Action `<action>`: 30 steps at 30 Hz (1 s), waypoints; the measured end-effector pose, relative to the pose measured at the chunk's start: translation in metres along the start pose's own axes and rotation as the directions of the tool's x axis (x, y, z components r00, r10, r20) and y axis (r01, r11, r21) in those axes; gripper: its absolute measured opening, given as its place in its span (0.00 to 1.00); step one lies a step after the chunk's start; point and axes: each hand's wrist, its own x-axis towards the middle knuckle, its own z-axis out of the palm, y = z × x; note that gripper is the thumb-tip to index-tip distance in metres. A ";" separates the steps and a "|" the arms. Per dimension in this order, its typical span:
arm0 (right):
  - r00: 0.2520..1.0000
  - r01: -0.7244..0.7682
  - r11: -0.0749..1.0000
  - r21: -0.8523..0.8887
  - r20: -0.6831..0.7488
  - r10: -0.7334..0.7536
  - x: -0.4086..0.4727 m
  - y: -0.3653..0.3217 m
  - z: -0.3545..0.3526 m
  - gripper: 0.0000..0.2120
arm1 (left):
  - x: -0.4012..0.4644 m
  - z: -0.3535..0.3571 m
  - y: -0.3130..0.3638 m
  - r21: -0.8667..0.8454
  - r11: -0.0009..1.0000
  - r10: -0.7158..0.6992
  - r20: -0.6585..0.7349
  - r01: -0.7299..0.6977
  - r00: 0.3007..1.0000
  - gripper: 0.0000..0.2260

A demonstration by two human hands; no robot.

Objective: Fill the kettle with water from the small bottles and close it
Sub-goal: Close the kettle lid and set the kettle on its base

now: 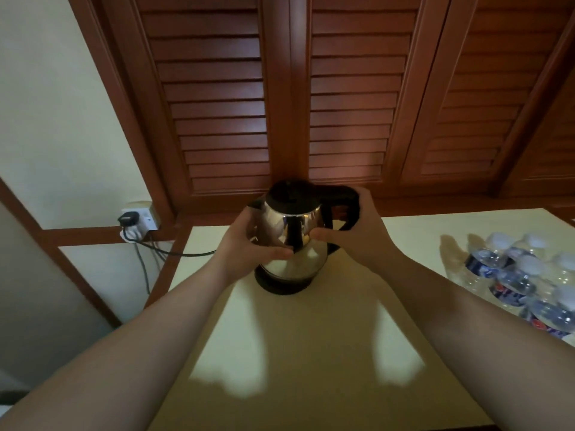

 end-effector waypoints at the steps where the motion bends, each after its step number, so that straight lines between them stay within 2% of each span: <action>1: 1.000 -0.002 1.000 0.005 0.004 0.002 0.006 0.002 0.004 0.47 | 0.004 -0.003 -0.002 0.000 1.000 -0.005 -0.009 0.005 1.000 0.37; 5: 1.000 -0.003 1.000 0.002 0.020 0.003 0.018 0.010 0.018 0.44 | 0.015 -0.010 -0.014 -0.003 1.000 -0.014 -0.014 0.014 1.000 0.37; 15: 0.999 -0.048 0.999 0.012 -0.012 0.048 0.011 0.020 0.038 0.51 | 0.020 -0.017 -0.042 -0.101 0.995 -0.015 0.013 0.017 1.000 0.42; 18: 0.999 -0.045 0.999 0.005 -0.025 0.045 0.007 0.020 0.038 0.51 | 0.017 -0.018 -0.043 -0.114 0.993 -0.008 0.023 0.010 1.000 0.40; 23: 0.998 -0.055 0.998 -0.001 -0.021 0.055 0.002 0.027 0.034 0.50 | 0.013 -0.013 -0.042 -0.098 0.995 -0.004 0.048 0.009 0.999 0.43; 30: 0.997 -0.075 0.997 0.029 -0.023 0.076 -0.002 0.034 0.034 0.46 | 0.013 -0.011 -0.048 -0.063 0.997 -0.036 0.052 0.039 0.998 0.41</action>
